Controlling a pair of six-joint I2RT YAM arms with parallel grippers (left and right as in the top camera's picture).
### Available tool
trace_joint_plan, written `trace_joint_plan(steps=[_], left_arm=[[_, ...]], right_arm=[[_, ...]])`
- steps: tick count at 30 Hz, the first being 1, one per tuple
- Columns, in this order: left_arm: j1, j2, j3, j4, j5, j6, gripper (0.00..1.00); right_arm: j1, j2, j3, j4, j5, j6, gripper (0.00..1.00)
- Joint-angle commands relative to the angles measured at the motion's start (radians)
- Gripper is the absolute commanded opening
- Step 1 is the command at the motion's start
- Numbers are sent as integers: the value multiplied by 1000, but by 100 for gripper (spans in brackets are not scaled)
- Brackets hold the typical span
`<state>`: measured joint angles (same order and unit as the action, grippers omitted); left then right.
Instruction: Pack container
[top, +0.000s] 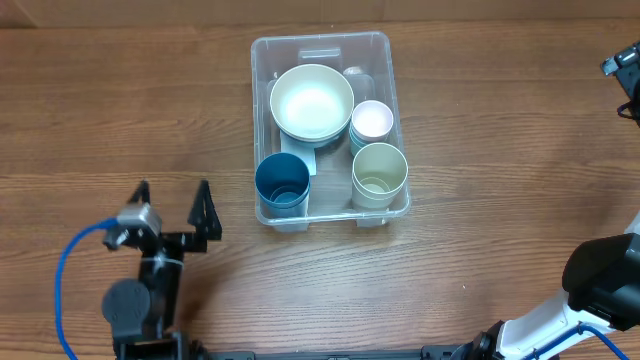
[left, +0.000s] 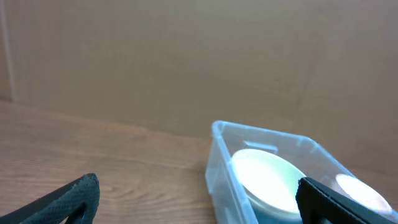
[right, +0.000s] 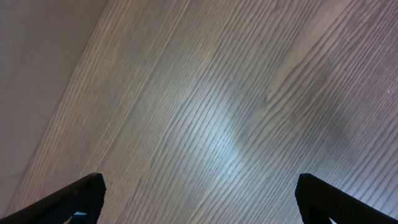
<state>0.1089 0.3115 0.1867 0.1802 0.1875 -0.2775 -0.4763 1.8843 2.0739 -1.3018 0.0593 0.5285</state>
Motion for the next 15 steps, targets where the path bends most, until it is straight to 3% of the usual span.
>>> trace_joint_plan(steps=[1, 4, 8, 15], left_arm=[[-39, -143, -120, 11, 42, 33, 100], [-75, -184, -182, -17, 40, 80, 100], [-104, -249, -182, -244, 33, 204, 100], [-104, -309, -182, -240, 26, 210, 100]], right_arm=[[-2, -25, 21, 5, 7, 7, 100], [-2, -25, 21, 6, 7, 7, 100], [-2, -25, 21, 6, 7, 7, 100], [-2, -25, 21, 6, 7, 7, 100]])
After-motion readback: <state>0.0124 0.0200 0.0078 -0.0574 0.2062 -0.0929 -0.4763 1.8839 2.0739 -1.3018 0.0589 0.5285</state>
